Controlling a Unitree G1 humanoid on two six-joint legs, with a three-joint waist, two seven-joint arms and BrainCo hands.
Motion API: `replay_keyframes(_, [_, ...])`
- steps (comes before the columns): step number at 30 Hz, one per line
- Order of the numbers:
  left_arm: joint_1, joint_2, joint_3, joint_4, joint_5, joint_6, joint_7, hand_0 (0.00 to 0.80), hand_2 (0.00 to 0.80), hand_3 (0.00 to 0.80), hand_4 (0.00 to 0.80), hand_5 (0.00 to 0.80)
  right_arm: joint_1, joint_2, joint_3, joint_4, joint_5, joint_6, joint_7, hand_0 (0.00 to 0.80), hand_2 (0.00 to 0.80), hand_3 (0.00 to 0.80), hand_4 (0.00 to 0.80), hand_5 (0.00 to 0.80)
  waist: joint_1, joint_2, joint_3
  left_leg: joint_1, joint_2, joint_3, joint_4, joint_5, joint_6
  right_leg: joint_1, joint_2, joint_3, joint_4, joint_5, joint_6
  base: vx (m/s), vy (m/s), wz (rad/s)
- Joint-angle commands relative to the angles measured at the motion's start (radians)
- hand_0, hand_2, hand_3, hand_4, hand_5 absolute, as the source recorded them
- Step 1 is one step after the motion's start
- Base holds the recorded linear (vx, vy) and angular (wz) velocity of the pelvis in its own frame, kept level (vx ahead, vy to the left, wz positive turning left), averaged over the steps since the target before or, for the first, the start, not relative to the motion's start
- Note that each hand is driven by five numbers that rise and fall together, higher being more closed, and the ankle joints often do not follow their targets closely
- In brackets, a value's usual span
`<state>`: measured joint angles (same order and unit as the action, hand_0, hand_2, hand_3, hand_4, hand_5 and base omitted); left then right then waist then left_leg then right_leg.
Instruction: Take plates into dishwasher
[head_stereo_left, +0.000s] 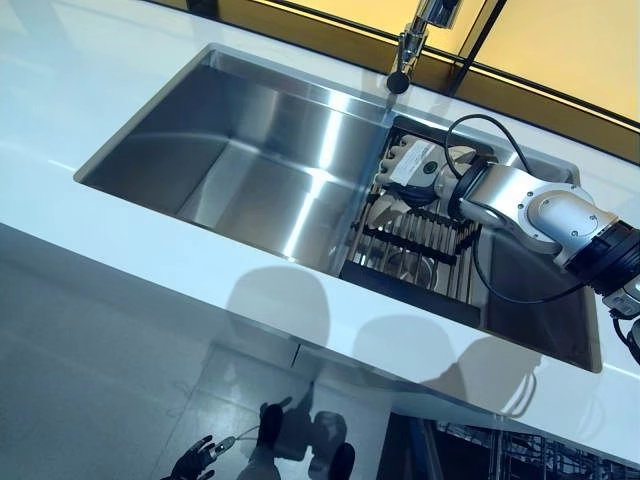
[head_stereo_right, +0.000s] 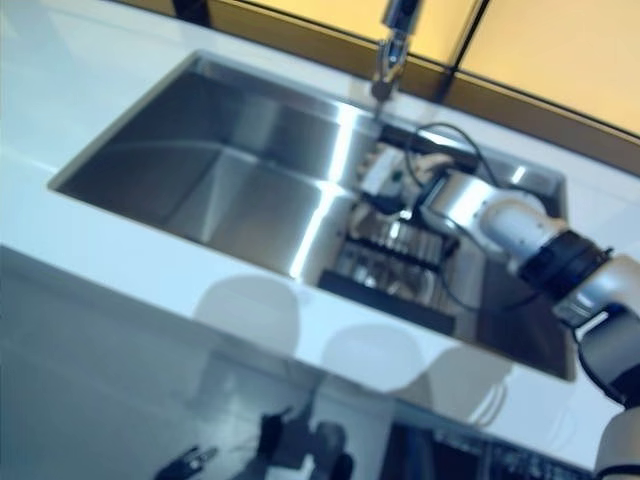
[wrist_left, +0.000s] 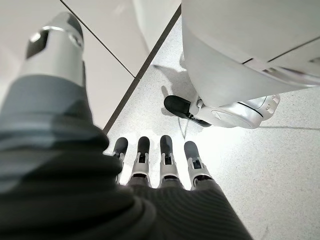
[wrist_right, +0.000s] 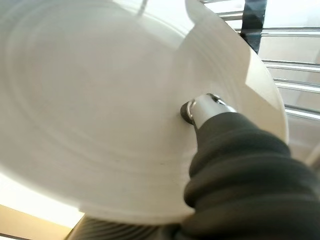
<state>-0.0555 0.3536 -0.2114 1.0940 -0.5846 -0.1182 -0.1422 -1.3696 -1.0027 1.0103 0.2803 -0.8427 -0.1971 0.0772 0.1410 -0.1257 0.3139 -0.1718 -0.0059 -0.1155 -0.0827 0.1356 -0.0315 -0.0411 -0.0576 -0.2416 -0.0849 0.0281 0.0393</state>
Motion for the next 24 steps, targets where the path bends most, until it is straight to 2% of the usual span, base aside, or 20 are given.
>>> replay_keyframes(1, [-0.008,0.001,0.018,0.009,-0.039,-0.017,-0.016,0.0,0.0,0.0,0.0,0.0,-0.061,-0.06,0.032,0.0,-0.02,0.012,-0.03,0.8,0.8,0.8,0.8,0.8,0.007,-0.038,-0.042,0.032,0.022,0.057,-0.005,-0.062,-0.028,-0.042,-0.081,-0.013,-0.002,0.085,0.111,0.0,0.0,0.0])
replay_keyframes(10, [0.005,0.002,0.024,0.011,-0.032,-0.008,-0.004,0.0,0.0,0.0,0.0,0.0,-0.066,-0.096,0.016,0.064,0.069,0.045,-0.084,0.8,0.8,0.8,0.8,0.8,-0.009,-0.053,-0.083,0.06,0.027,0.067,-0.005,-0.075,-0.027,-0.02,-0.072,0.001,-0.002,0.078,0.113,0.0,0.0,0.0])
replay_keyframes(15, [0.013,0.002,0.034,0.013,-0.024,0.003,-0.001,0.0,0.0,0.0,0.0,0.0,-0.069,-0.12,-0.004,0.109,0.105,0.039,-0.125,0.8,0.8,0.8,0.8,0.8,-0.023,-0.058,-0.118,0.087,0.029,0.084,-0.005,-0.088,-0.026,-0.002,-0.069,0.012,-0.002,0.076,0.116,0.006,0.001,-0.02])
replay_keyframes(24, [0.029,-0.015,0.038,0.026,-0.006,0.008,0.004,0.0,0.0,0.0,0.0,0.0,-0.072,-0.165,-0.029,0.112,0.101,0.049,-0.16,0.8,0.8,0.8,0.8,0.8,-0.059,-0.061,-0.197,0.145,0.039,0.121,-0.005,-0.112,-0.024,0.033,-0.06,0.058,-0.002,0.068,0.123,0.011,0.011,-0.15])
